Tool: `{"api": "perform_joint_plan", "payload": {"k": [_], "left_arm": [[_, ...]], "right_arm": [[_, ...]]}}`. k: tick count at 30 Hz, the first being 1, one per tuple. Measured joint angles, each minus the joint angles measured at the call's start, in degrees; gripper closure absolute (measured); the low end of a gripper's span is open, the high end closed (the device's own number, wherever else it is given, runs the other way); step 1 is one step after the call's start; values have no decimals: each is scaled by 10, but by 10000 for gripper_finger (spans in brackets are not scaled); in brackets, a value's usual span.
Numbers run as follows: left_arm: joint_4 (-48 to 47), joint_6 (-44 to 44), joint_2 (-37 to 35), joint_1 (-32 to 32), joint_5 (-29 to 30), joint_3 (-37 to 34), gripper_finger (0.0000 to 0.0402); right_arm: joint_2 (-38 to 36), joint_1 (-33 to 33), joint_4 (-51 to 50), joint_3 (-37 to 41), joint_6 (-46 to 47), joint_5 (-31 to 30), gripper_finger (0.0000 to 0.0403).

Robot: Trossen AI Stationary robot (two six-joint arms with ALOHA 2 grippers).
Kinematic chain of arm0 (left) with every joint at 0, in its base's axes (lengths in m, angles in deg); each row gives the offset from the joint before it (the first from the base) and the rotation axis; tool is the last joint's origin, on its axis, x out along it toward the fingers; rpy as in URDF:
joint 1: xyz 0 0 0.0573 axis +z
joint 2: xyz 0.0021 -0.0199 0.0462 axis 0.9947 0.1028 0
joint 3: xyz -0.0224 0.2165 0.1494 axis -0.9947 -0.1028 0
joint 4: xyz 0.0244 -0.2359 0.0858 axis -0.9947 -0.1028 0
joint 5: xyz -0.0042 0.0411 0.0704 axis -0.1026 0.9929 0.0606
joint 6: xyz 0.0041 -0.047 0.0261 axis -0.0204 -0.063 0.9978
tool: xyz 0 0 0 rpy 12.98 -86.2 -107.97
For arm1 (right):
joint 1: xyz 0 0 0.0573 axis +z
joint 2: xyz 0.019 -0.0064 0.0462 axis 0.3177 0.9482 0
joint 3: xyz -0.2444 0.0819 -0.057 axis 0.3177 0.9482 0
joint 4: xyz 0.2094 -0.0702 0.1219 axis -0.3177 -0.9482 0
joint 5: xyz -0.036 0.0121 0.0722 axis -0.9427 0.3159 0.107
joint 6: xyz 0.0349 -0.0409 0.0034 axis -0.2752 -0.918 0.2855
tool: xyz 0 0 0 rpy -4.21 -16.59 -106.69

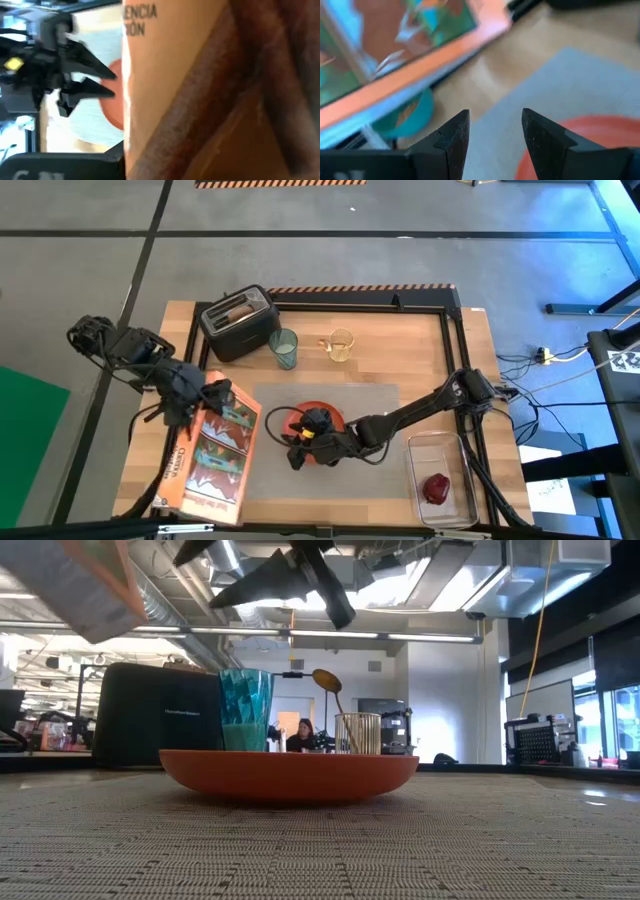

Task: Arrange a breakfast setting
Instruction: Pour the cereal into the green bowl

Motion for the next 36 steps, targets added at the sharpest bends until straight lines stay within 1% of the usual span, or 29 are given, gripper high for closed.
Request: {"api": "perform_joint_plan", "payload": {"k": [2,4,7,9,11,13,16,19,21,25,28,33,36], "left_arm": [[35,-25,0,21,-20,0,289],[65,-47,0,42,-39,0,289],[111,-72,0,72,-69,0,289],[133,-90,0,91,-90,0,289],[158,-113,0,109,-104,0,289],[196,-139,0,127,-121,0,289],[266,-192,2,157,-138,0,289],[342,-251,7,188,-144,0,289],[399,-296,13,212,-143,0,289],[507,-395,40,257,-127,0,289],[576,-466,69,284,-102,0,289],[678,-563,126,321,-70,0,289],[755,-615,158,344,-71,0,289]], "right_arm": [[-10,-3,8,0,-16,-31,231],[-28,-6,8,0,-32,-49,231],[-66,-9,3,0,-66,-80,231],[-97,-9,-11,0,-99,-116,231],[-142,-9,-38,1,-147,-153,231],[-194,-13,-58,0,-191,-174,231],[-271,-26,-104,0,-229,-183,231],[-337,-48,-145,0,-272,-164,226],[-376,-66,-157,0,-304,-139,219],[-440,-101,-164,0,-362,-58,195],[-477,-124,-164,0,-409,-6,173],[-528,-165,-165,0,-467,27,143],[-554,-198,-173,0,-497,62,134]]}}
